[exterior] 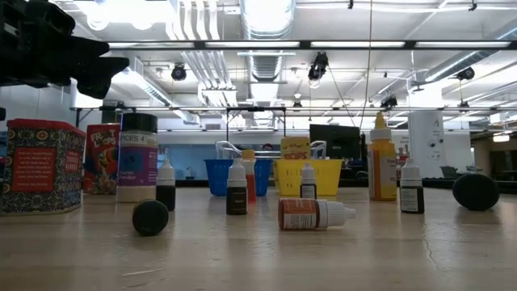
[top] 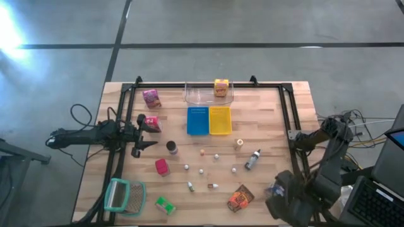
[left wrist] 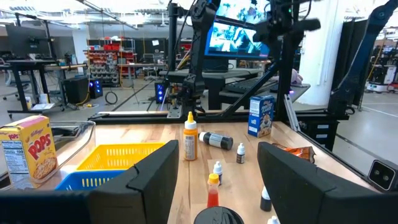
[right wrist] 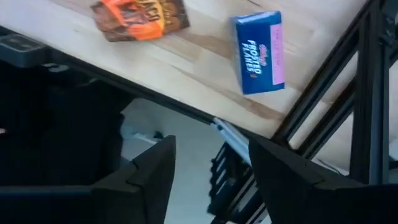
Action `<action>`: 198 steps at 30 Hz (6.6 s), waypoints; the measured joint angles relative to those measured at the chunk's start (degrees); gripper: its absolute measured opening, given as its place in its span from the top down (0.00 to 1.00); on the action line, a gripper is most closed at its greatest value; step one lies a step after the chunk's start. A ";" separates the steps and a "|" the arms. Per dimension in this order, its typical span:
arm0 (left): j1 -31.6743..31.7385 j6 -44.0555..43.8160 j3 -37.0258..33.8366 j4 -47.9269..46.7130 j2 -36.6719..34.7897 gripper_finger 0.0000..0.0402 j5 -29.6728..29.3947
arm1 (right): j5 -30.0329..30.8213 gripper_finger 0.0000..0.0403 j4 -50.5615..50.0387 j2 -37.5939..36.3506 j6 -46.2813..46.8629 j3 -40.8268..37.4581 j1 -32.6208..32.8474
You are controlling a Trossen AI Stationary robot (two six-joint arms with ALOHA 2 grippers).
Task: Pick & Place Kitchen Items
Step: Put the blue cereal box into the transparent bin
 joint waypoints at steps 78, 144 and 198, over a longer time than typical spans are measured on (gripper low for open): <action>0.00 0.00 0.00 0.00 0.01 0.44 -0.01 | 12.06 0.69 28.02 -0.23 -11.02 -33.78 3.64; 0.00 0.00 0.00 0.00 0.00 0.44 0.00 | 12.61 0.65 25.98 5.94 -143.63 -6.20 -82.04; 0.00 0.00 0.00 -0.02 0.02 0.44 -0.02 | 10.03 0.58 32.91 22.81 -151.58 -6.11 -86.06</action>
